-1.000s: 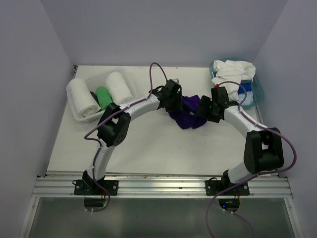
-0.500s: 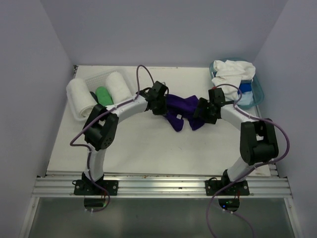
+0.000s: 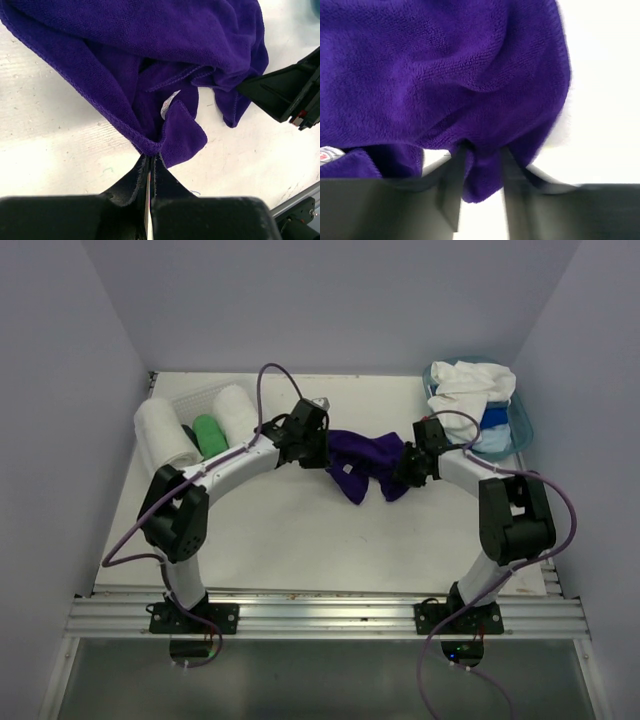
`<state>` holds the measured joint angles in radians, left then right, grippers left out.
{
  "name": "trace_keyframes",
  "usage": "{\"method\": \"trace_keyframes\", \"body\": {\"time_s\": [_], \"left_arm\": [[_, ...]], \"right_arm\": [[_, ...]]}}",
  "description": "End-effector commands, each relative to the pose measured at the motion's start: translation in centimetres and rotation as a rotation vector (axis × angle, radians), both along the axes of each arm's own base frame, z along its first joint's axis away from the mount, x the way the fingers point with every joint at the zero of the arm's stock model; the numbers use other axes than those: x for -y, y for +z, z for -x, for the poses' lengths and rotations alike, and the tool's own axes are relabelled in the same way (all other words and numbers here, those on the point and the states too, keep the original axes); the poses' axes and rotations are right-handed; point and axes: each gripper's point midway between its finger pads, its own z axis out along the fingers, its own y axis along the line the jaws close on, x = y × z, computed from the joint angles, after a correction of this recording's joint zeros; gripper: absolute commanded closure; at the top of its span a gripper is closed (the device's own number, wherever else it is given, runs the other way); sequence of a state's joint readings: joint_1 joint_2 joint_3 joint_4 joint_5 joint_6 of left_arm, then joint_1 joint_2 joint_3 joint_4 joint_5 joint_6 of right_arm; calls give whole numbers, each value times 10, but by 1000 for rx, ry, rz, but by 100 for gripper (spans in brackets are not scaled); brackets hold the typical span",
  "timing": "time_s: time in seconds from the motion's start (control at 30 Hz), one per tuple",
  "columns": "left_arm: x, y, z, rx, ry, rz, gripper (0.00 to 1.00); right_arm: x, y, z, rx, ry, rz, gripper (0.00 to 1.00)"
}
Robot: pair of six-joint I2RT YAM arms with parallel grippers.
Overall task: Roll the towels
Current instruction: Flatten the towel
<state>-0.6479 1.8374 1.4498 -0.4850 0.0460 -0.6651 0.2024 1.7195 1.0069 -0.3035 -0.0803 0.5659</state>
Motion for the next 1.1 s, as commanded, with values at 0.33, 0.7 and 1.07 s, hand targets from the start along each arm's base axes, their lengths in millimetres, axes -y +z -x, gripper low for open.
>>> {"method": "trace_keyframes", "body": {"time_s": [0.33,0.7,1.07], "left_arm": [[-14,53,-8,122,-38,37,100],[-22,53,-3,112,-30,41,100],[-54,147,-67,306,22,75,100]], "right_arm": [[-15,32,23,128,91,148,28],[-15,5,14,58,89,190,93],[50,201,-86,433,-164,121,100]]}}
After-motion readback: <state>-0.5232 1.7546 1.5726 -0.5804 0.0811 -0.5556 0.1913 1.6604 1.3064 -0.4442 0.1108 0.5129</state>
